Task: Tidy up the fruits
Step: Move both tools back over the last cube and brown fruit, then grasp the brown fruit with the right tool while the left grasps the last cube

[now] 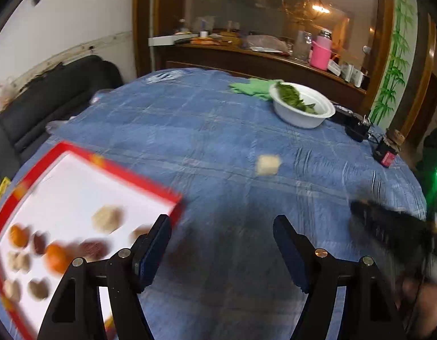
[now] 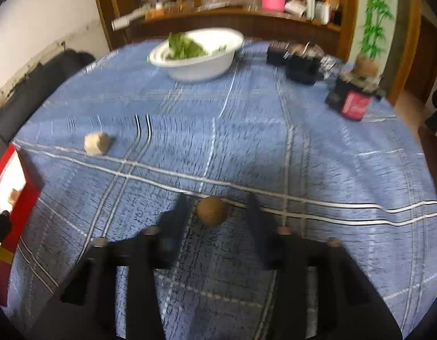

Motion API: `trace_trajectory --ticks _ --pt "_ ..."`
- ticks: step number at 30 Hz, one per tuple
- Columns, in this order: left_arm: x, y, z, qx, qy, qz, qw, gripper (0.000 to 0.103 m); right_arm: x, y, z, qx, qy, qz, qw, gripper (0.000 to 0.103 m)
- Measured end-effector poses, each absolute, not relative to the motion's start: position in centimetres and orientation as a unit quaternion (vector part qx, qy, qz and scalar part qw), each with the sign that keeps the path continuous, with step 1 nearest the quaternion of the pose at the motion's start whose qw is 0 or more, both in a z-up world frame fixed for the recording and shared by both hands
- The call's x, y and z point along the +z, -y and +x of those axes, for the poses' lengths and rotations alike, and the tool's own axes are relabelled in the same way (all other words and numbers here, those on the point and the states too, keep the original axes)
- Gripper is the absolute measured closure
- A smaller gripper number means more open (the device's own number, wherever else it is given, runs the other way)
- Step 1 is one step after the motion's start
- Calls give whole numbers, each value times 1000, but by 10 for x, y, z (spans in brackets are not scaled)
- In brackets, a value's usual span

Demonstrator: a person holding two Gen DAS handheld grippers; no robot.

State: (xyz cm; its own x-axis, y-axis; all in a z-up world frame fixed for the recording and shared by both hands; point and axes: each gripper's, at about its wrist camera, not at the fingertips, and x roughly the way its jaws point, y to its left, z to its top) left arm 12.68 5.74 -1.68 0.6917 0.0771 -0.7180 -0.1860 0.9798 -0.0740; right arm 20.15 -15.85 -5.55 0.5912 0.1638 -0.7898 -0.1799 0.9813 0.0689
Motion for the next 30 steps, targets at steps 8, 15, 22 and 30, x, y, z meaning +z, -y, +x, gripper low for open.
trace_trajectory --ticks 8,15,22,30 --pt "-39 -23 220 90 -400 -44 911 31 -57 173 200 112 -440 27 891 84" --pt "-59 -15 251 87 -430 -34 898 78 -58 176 200 121 -440 46 889 84" --pt "-56 -17 212 58 -433 -30 899 78 -57 176 199 120 -440 45 889 84" --pt "-32 -10 125 22 -410 -30 911 78 -45 177 167 114 -429 25 896 84"
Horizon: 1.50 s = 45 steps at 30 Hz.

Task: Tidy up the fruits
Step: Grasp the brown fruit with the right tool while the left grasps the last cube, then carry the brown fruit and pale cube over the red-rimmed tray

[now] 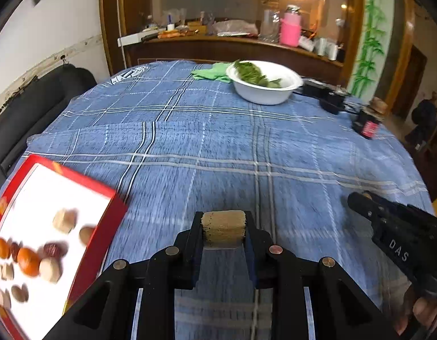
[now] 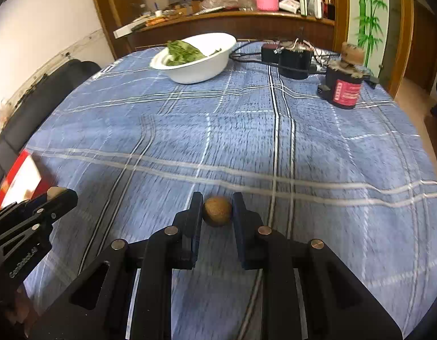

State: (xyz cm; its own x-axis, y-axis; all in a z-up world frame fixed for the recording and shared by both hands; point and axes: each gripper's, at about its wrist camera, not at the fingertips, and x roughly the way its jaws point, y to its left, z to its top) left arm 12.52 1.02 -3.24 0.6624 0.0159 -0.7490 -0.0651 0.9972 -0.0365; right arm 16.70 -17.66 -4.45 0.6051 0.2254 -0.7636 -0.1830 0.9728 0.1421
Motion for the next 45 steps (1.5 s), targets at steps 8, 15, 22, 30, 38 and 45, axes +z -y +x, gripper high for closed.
trace_trajectory --ticks 8,15,22,30,38,45 --pt "-29 -4 64 -15 -402 -33 915 78 -18 182 84 121 -392 15 912 84" --pt "-27 2 31 -32 -402 -23 915 78 -10 175 33 125 -370 6 921 84" --pt "-30 4 8 -39 -404 -19 914 78 -16 162 21 126 -382 5 915 84" --pt "-27 -4 -4 -31 -403 -22 914 78 -18 148 13 131 -389 -6 912 84" --pt "-24 -16 -14 -20 -403 -28 915 78 -16 137 6 148 -388 -11 910 84" --pt "-23 -26 -19 -8 -404 -30 914 78 -14 125 1 167 -386 -15 907 84"
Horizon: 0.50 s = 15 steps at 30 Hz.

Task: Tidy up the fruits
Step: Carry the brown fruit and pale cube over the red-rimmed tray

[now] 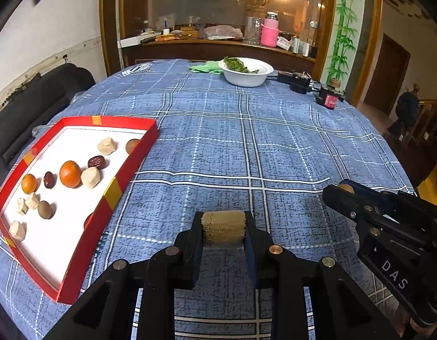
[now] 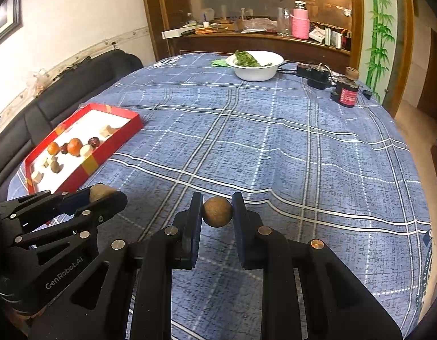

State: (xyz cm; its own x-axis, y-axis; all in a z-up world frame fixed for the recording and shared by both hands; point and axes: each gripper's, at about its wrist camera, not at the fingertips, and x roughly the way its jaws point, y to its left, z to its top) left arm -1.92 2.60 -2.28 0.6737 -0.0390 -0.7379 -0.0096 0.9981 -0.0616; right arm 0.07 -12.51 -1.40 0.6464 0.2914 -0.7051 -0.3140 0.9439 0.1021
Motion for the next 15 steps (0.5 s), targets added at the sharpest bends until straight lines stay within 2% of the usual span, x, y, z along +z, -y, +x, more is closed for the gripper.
trace_trajectory --ticks 15 --pt "-23 -60 -25 25 -404 -56 913 78 -12 101 -4 205 -386 -22 899 84"
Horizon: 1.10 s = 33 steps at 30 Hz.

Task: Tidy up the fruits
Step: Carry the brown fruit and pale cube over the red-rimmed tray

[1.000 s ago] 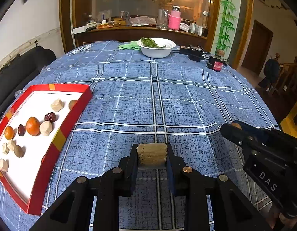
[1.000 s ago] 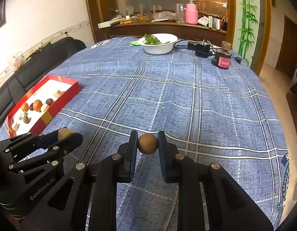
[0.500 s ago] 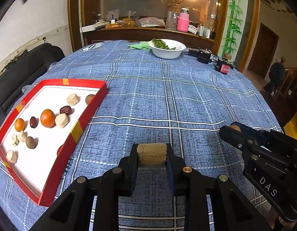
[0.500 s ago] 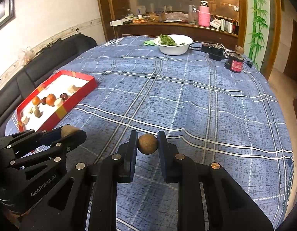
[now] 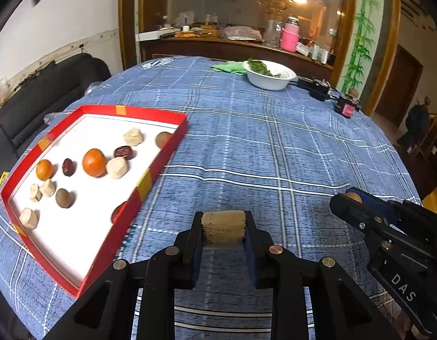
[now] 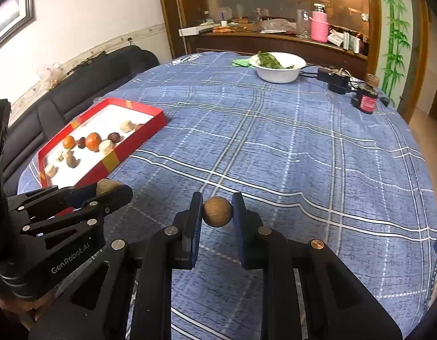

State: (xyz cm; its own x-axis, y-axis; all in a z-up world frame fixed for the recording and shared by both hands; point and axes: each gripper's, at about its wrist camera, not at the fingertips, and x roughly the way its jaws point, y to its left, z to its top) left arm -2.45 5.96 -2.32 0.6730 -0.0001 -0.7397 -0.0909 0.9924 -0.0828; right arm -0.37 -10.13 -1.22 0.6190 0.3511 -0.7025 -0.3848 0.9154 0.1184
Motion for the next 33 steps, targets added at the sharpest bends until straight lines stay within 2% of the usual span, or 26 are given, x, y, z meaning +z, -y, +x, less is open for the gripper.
trace_trajectory --ticks 33 --pt "-4 -176 -40 146 -365 -135 909 78 19 -22 0 323 -350 -57 878 83"
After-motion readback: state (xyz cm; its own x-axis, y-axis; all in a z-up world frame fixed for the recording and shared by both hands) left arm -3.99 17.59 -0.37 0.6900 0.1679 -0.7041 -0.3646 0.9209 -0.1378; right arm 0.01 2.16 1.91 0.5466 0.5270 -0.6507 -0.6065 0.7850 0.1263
